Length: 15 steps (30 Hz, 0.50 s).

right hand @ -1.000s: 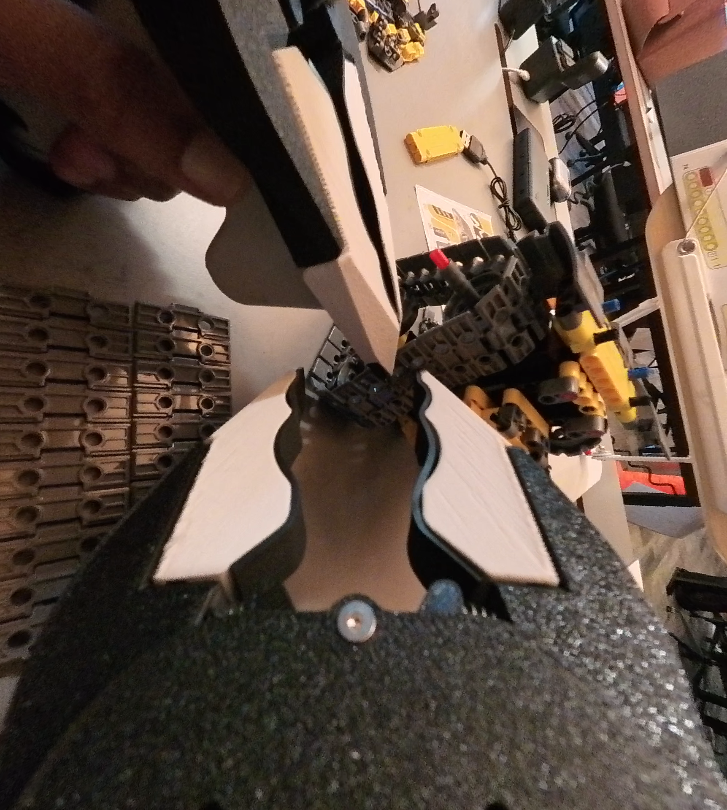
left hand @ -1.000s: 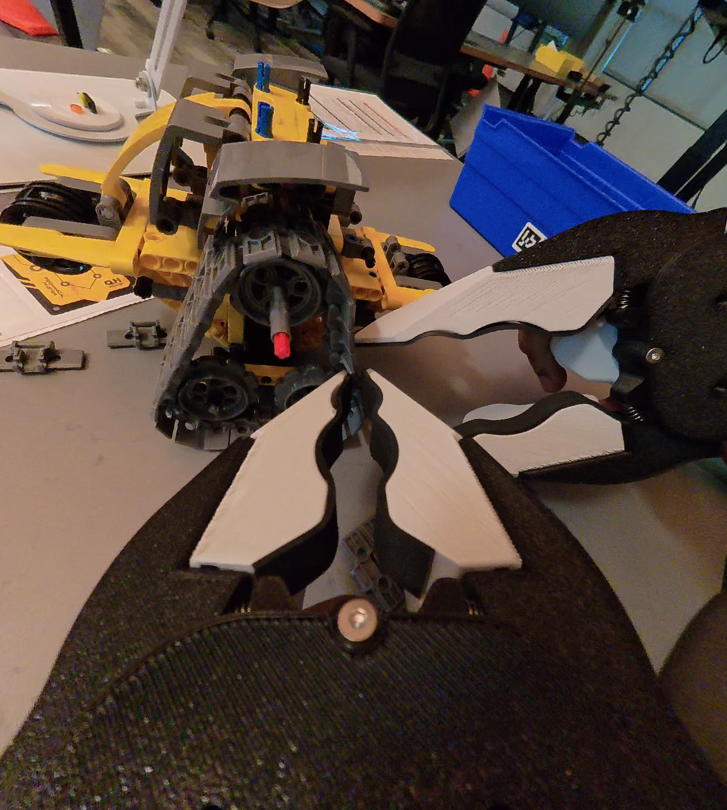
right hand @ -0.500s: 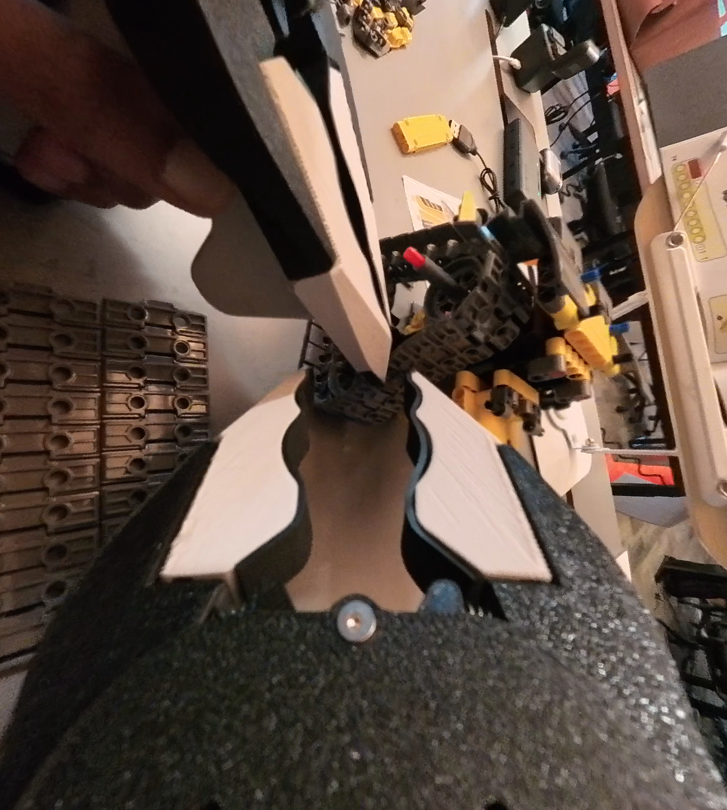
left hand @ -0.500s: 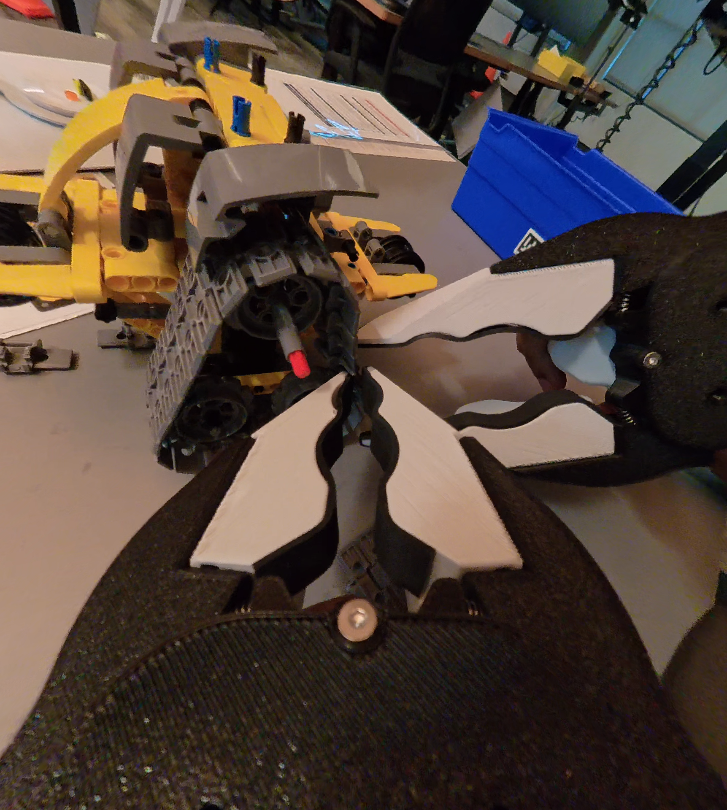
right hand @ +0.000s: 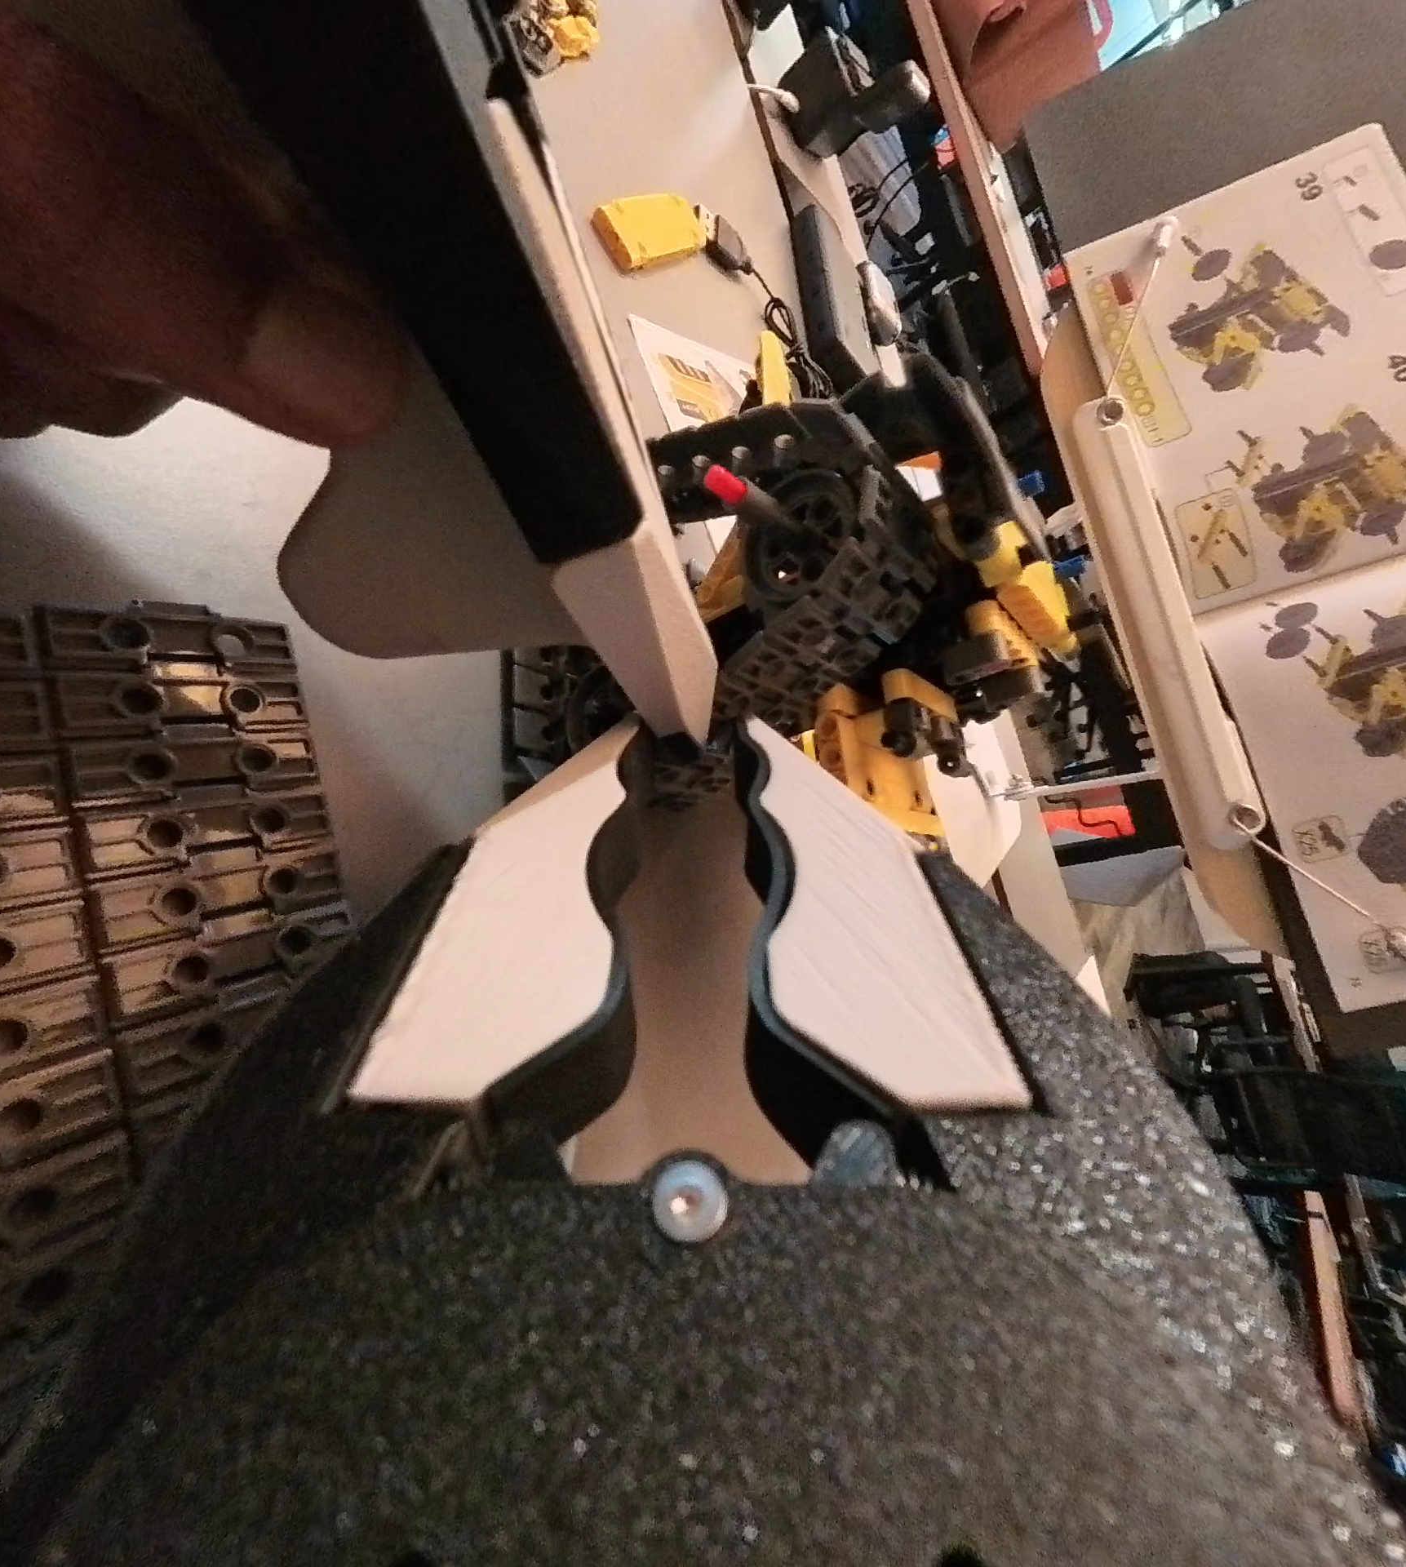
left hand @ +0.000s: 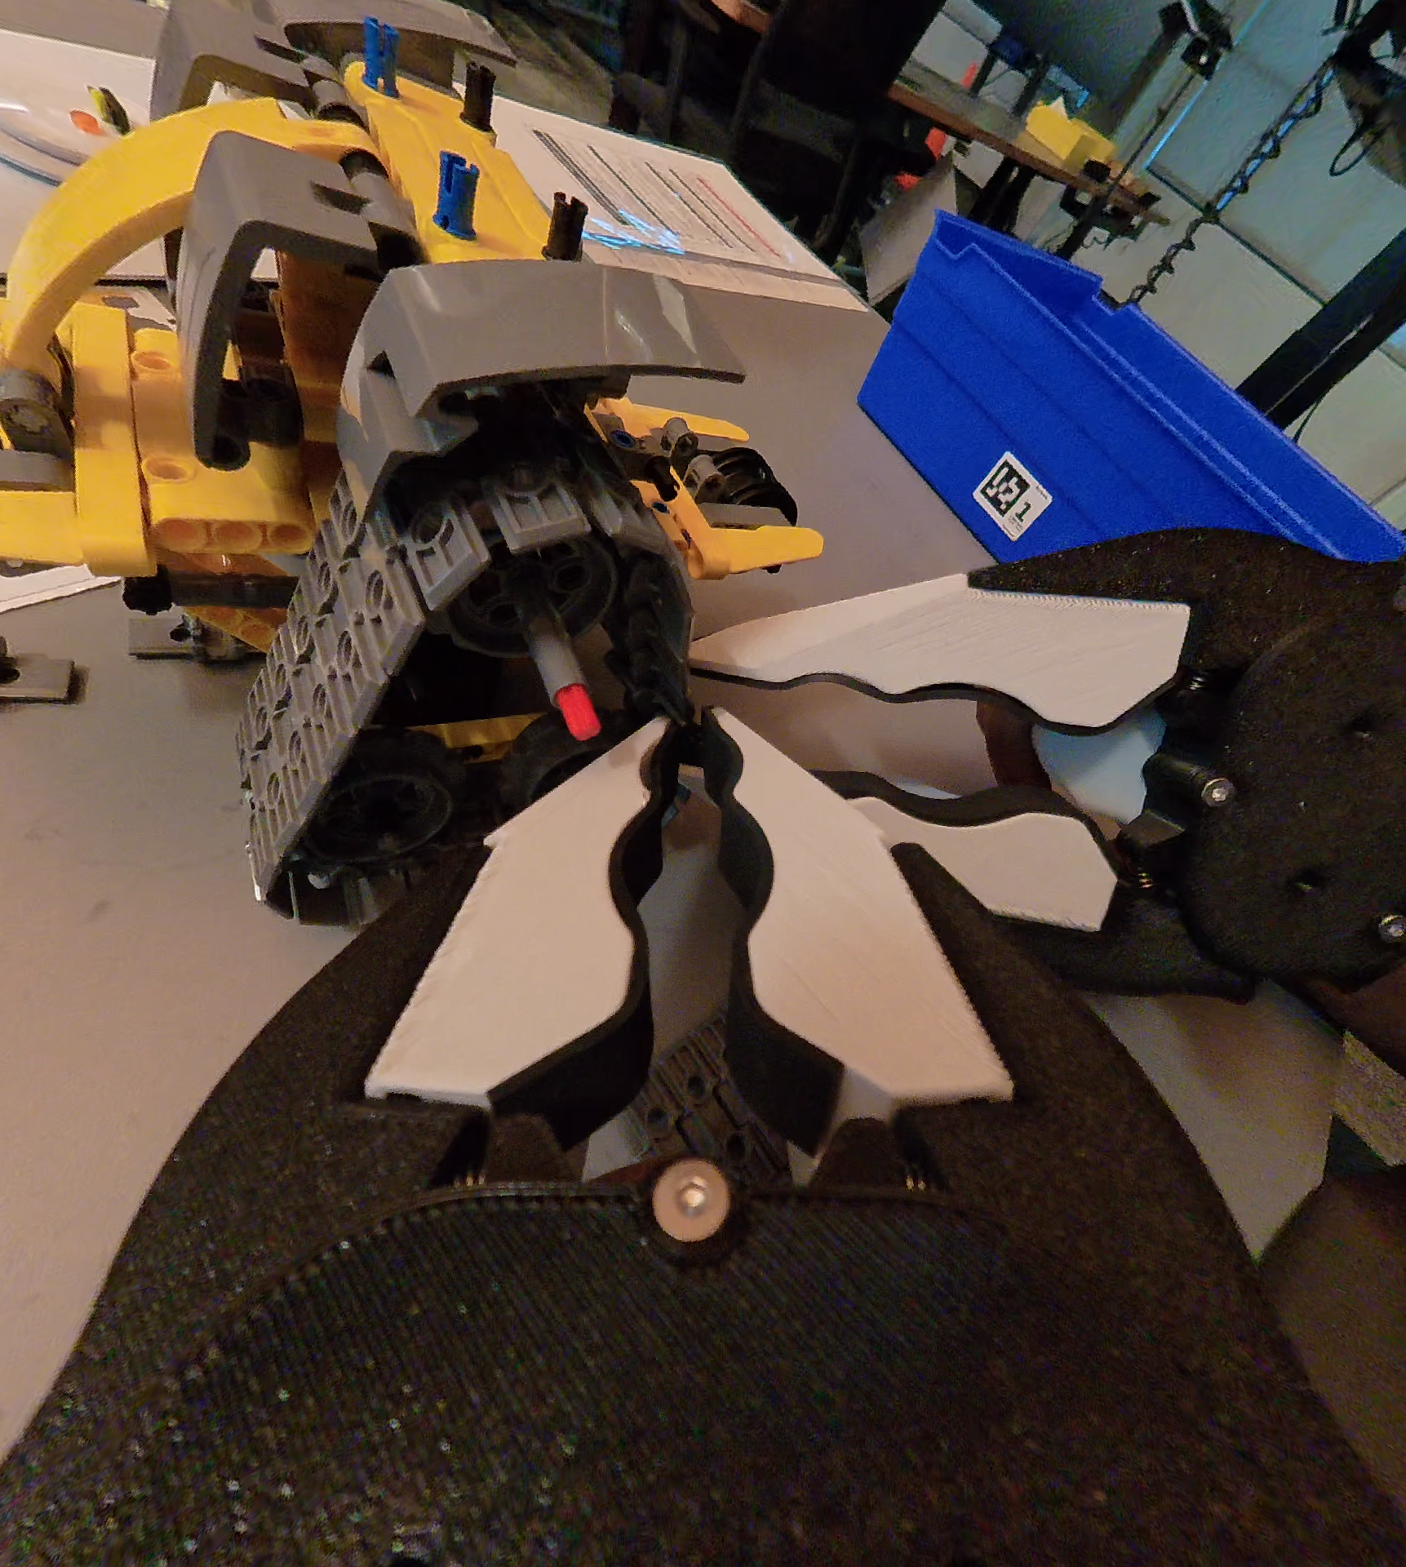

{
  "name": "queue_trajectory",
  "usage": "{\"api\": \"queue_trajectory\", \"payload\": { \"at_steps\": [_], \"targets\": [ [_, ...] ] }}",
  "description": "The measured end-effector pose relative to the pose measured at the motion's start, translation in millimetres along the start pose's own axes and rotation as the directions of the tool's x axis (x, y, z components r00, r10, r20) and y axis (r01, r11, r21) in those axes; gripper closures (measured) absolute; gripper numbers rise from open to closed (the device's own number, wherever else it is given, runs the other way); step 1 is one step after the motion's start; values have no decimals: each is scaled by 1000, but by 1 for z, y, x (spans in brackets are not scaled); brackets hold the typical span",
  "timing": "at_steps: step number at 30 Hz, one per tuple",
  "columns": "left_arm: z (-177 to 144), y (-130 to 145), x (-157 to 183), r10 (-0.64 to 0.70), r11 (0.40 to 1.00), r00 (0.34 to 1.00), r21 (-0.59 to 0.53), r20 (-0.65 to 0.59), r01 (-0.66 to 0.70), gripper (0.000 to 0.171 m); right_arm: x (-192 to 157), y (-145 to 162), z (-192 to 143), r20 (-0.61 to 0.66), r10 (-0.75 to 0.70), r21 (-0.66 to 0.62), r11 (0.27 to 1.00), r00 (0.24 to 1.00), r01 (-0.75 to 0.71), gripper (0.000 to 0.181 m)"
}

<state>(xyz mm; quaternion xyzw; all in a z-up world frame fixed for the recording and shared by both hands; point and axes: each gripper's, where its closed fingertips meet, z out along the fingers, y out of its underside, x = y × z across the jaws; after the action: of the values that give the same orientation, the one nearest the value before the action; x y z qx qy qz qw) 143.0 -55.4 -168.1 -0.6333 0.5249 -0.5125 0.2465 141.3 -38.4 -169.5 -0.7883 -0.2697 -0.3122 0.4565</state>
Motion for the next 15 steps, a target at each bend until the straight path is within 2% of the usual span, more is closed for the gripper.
{"api": "queue_trajectory", "payload": {
  "at_steps": [1, 4, 15],
  "targets": [
    [0, 0, 0, -1, 1000, 1000, 0, -1, 1, 171, 0, 0, 0, -6, 7, 1, 1000, 1000, -7, 164],
    [0, 0, 1, -5, 1000, 1000, 4, -12, 5, 169, 0, 0, 0, -15, 27, 5, 1000, 1000, -27, 165],
    [-5, -1, 12, -72, 997, 990, 32, -118, 76, 143, 0, -2, 0, 6, 87, 40, 995, 996, -87, 165]
  ]
}}
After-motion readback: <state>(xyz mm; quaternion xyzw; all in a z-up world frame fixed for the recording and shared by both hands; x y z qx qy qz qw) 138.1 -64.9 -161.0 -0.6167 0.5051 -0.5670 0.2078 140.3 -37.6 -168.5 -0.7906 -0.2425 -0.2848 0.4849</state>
